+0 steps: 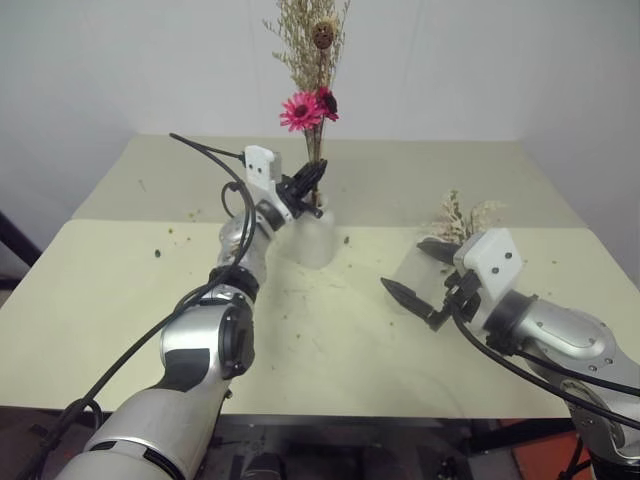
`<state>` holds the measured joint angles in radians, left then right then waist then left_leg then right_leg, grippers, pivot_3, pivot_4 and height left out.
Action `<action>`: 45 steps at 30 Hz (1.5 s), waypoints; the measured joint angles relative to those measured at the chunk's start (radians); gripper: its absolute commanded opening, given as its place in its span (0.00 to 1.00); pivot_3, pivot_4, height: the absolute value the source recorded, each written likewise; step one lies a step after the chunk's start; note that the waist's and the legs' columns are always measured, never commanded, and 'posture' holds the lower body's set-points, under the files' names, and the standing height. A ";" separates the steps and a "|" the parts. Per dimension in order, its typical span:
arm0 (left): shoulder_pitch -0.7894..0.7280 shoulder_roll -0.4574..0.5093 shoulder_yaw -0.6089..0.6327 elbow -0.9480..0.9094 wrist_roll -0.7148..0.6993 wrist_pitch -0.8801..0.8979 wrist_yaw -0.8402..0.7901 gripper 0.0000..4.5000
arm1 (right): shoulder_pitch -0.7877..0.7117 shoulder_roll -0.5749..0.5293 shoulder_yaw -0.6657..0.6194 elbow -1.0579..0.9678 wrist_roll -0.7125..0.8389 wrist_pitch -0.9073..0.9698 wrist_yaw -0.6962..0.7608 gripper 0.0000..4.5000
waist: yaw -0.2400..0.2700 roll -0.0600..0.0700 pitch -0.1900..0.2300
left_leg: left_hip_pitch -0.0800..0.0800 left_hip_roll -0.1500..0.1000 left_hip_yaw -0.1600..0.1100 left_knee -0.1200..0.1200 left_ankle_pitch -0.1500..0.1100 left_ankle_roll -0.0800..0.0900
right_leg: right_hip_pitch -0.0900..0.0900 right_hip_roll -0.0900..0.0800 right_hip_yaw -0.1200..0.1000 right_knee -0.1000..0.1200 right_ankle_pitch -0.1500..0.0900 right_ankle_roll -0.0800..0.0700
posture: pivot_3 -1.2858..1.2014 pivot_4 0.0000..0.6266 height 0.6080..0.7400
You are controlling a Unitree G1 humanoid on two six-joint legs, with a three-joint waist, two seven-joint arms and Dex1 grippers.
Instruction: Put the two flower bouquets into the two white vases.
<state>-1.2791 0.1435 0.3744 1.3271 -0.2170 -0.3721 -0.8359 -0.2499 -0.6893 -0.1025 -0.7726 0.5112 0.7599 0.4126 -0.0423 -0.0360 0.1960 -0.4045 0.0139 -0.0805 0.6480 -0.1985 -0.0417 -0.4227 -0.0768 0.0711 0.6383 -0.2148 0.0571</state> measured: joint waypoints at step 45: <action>0.648 0.390 -0.182 -1.246 -0.298 0.681 -0.367 1.00 | 0.053 -0.176 -0.361 0.205 0.040 0.160 0.028 1.00 | 0.015 0.000 0.000 | 0.005 0.001 0.000 0.000 0.000 0.000 | 0.004 0.000 0.000 0.001 -0.002 0.000 | 0.52 0.24 1.00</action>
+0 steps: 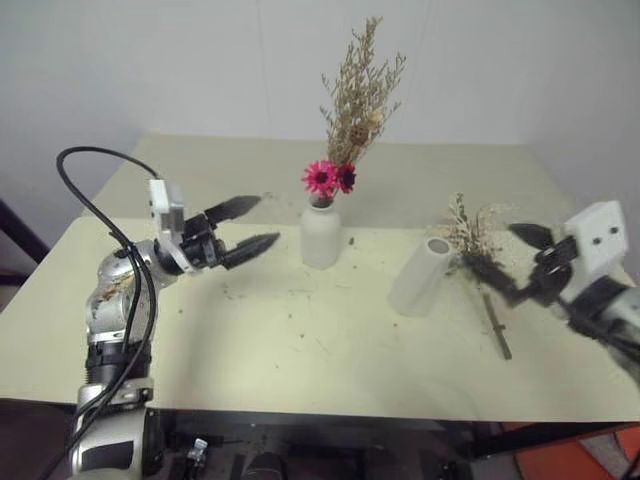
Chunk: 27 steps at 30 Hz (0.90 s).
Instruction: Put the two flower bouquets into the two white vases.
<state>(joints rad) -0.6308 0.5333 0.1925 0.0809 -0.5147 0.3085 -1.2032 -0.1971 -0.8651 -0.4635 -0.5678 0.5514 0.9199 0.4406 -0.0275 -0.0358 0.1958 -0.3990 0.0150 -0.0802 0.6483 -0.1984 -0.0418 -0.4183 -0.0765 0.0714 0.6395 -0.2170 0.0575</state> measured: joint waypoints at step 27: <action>-0.258 -0.022 -0.420 0.030 0.204 0.151 -0.015 1.00 | -0.606 0.043 0.638 0.961 -0.317 0.116 0.204 0.71 | -0.027 0.001 0.000 | -0.005 -0.001 0.000 -0.002 0.000 0.001 | -0.005 0.000 0.001 0.000 0.001 -0.003 | 0.52 0.24 1.00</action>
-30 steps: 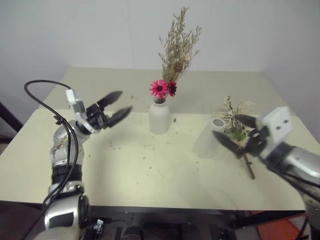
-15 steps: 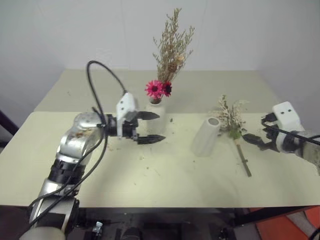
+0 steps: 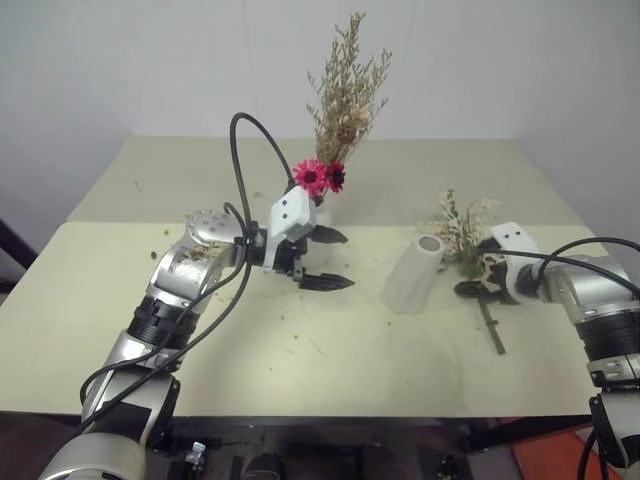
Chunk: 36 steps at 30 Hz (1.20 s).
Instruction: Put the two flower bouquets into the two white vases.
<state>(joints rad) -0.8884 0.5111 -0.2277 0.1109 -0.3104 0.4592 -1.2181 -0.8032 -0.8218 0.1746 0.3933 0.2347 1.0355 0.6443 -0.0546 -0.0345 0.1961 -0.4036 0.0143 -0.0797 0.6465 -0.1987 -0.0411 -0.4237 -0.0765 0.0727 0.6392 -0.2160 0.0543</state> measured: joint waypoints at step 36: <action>0.040 -0.006 0.048 0.025 0.012 -0.044 0.023 1.00 | 0.143 0.503 -0.629 -0.764 0.458 -0.569 -0.451 0.05 | -0.014 0.002 0.001 | 0.003 0.000 -0.001 -0.001 0.000 0.000 | 0.001 0.000 0.000 0.003 0.000 0.000 | 0.52 0.24 1.00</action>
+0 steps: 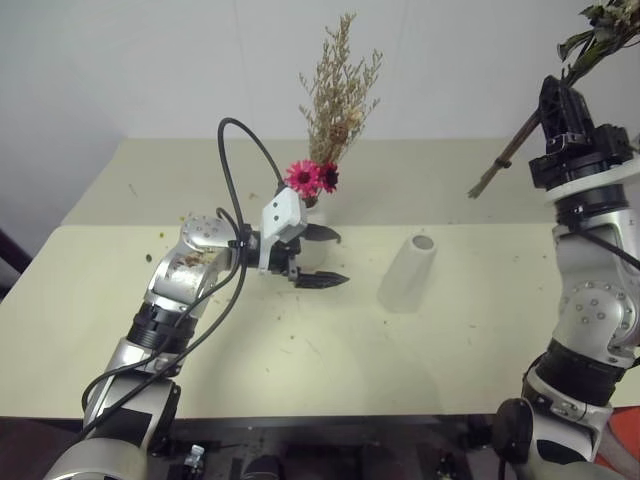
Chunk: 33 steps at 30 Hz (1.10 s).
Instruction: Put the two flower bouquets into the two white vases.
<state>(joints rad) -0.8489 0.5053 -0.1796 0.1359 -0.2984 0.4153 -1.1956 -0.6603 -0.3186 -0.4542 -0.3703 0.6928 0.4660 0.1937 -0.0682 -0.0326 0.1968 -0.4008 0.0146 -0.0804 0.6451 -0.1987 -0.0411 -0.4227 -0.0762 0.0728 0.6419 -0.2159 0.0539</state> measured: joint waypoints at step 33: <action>0.011 -0.004 0.003 0.001 -0.015 0.018 0.036 1.00 | 0.173 0.054 0.171 -0.014 -0.064 -0.051 0.000 0.05 | 0.002 0.000 0.000 | 0.000 0.000 0.000 0.000 0.000 0.000 | 0.000 0.000 0.000 -0.001 0.000 0.000 | 0.52 0.24 1.00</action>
<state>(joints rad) -0.8377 0.5011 -0.1765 0.1367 -0.3132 0.4335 -1.1595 -0.4871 -0.2646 -0.2834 -0.3848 0.6289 0.4147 0.1936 -0.0667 -0.0325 0.1968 -0.4013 0.0146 -0.0804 0.6451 -0.1987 -0.0411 -0.4230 -0.0762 0.0727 0.6413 -0.2160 0.0540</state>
